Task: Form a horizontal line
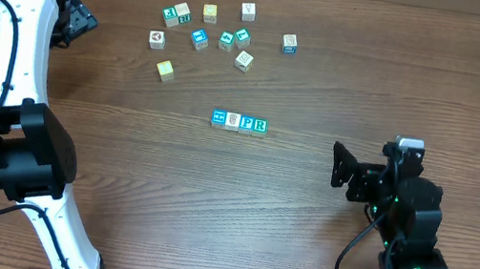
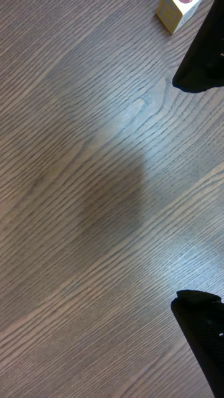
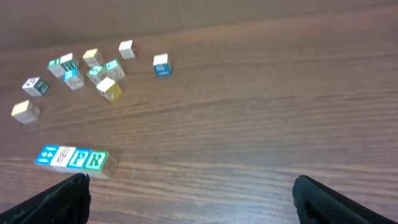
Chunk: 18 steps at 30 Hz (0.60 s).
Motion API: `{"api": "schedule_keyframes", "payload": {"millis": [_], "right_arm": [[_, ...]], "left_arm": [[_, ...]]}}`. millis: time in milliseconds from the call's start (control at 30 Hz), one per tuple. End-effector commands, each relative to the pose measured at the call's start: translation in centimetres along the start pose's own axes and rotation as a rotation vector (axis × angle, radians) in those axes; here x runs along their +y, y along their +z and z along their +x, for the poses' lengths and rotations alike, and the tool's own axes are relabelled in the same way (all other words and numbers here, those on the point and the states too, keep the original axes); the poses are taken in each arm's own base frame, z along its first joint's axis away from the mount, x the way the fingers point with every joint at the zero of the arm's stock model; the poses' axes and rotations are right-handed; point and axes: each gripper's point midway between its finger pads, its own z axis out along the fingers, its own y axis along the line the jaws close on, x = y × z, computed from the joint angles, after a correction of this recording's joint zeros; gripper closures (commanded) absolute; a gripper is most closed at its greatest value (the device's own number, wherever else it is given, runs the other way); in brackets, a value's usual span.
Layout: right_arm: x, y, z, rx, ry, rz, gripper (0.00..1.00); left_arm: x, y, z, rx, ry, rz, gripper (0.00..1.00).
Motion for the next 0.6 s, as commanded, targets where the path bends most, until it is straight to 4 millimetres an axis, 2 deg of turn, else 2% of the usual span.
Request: {"api": "schedule_keyframes", "payload": {"millis": [0,267,433,567], "right_arm": [[0.1,-0.1,0.6,-0.012,-0.001,-0.009,0.0],[0.5,-0.1,-1.3,-0.097,0.051,-0.028,0.0],[0.7,-0.1,-0.3,-0.074,0.054,-0.047,0.0],[0.2,-0.3,0.2,-0.129,0.061,-0.052,0.0]], "left_arm": [[-0.2,-0.6,-0.1,-0.016,0.009,0.002,0.0],[-0.2,-0.6,-0.1,-0.016,0.009,0.002,0.0],[-0.2,-0.6,-0.1,-0.016,0.009,0.002,0.0],[-0.2,-0.6,-0.1,-0.016,0.009,0.002,0.0]]}}
